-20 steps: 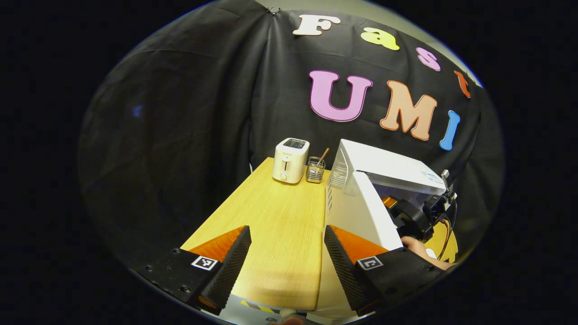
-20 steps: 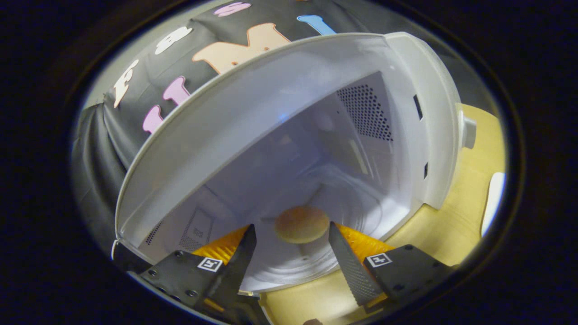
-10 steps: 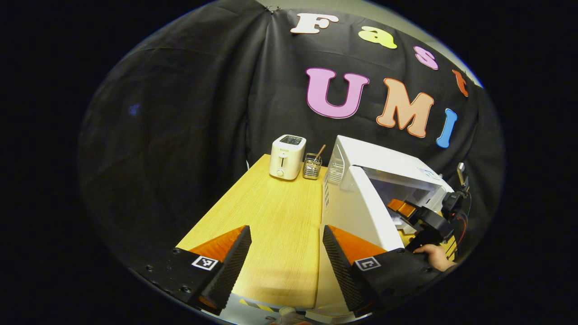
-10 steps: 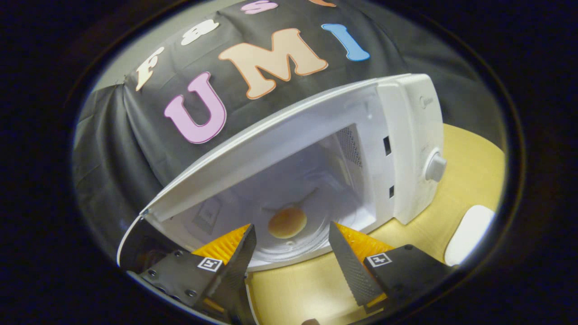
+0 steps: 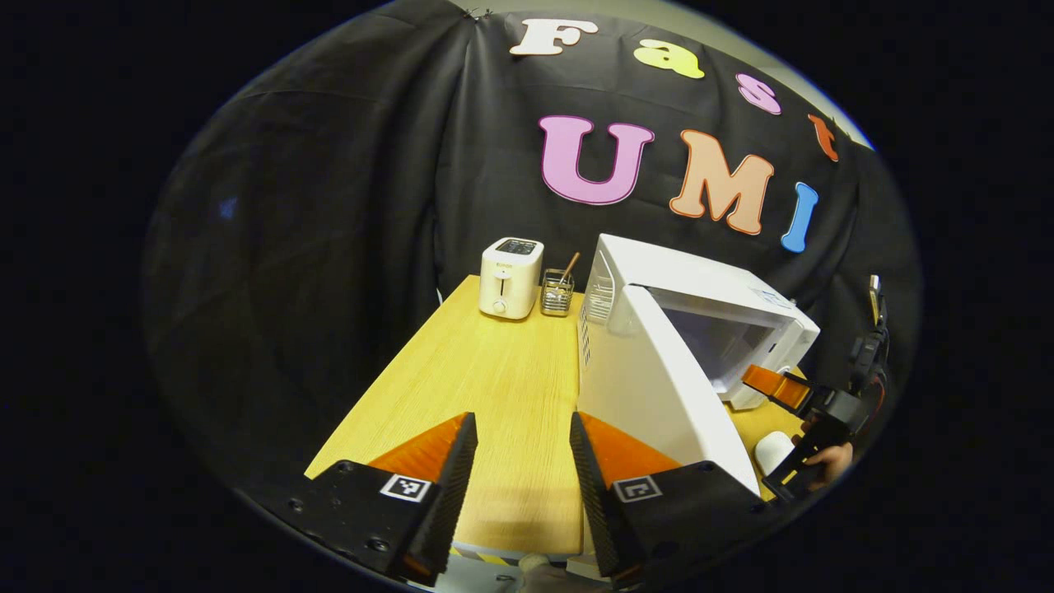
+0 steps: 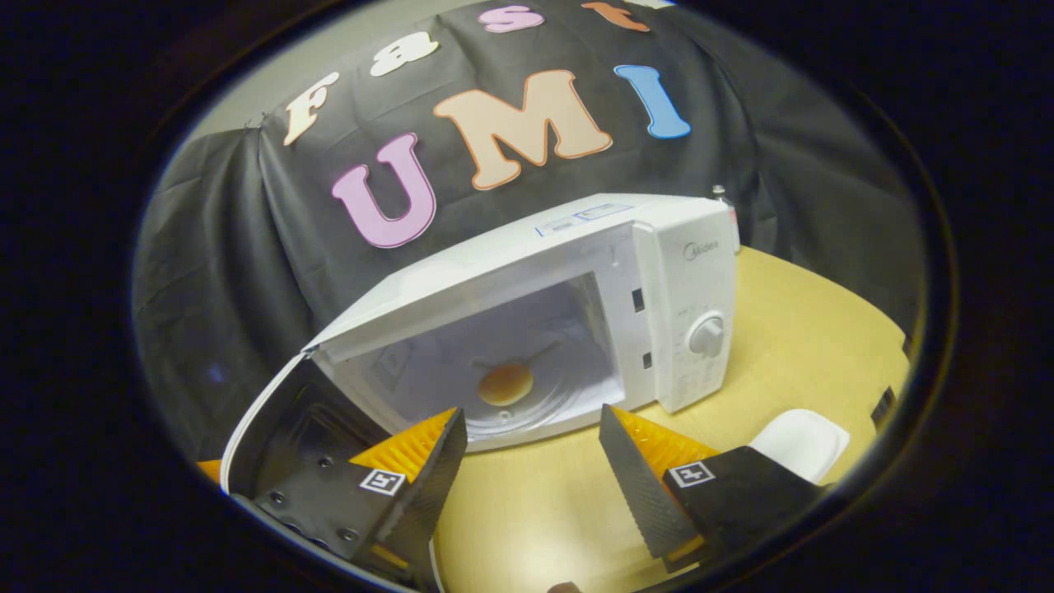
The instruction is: Open the microwave oven with the left hand, put the food in, and close the microwave oven.
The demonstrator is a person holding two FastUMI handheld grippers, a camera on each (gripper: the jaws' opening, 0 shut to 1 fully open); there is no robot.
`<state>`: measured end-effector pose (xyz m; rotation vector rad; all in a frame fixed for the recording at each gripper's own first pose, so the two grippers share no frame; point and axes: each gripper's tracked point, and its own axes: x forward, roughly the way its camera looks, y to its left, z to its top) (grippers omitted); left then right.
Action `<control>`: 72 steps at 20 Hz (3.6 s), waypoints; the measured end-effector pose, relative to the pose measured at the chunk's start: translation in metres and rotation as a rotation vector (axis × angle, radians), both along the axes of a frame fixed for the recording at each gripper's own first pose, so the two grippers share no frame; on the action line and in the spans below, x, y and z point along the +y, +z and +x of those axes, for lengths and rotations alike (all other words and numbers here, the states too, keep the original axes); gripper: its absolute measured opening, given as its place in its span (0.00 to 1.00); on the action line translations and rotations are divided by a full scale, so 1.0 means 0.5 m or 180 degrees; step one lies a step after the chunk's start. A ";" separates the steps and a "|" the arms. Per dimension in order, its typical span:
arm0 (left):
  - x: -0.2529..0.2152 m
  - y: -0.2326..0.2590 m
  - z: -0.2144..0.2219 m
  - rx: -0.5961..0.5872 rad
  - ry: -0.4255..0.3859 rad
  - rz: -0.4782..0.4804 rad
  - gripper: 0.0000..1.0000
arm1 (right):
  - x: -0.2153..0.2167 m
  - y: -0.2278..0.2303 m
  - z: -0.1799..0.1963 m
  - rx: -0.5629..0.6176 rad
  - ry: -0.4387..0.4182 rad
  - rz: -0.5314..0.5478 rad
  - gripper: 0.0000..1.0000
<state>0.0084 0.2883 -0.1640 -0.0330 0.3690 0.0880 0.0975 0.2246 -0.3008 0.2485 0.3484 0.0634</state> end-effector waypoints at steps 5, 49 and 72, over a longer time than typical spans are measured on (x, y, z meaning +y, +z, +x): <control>-0.016 -0.023 -0.005 0.0093 -0.0130 -0.0091 0.36 | -0.029 0.022 -0.069 0.0006 -0.0022 -0.0081 1.00; -0.534 -0.083 -0.020 0.0108 -0.0533 0.0111 0.01 | -0.516 0.273 -0.114 -0.0123 -0.0074 -0.0564 1.00; -0.726 -0.079 0.257 -0.0017 -0.0756 0.0025 0.01 | -0.598 0.278 -0.090 -0.0169 -0.0276 -0.0530 0.92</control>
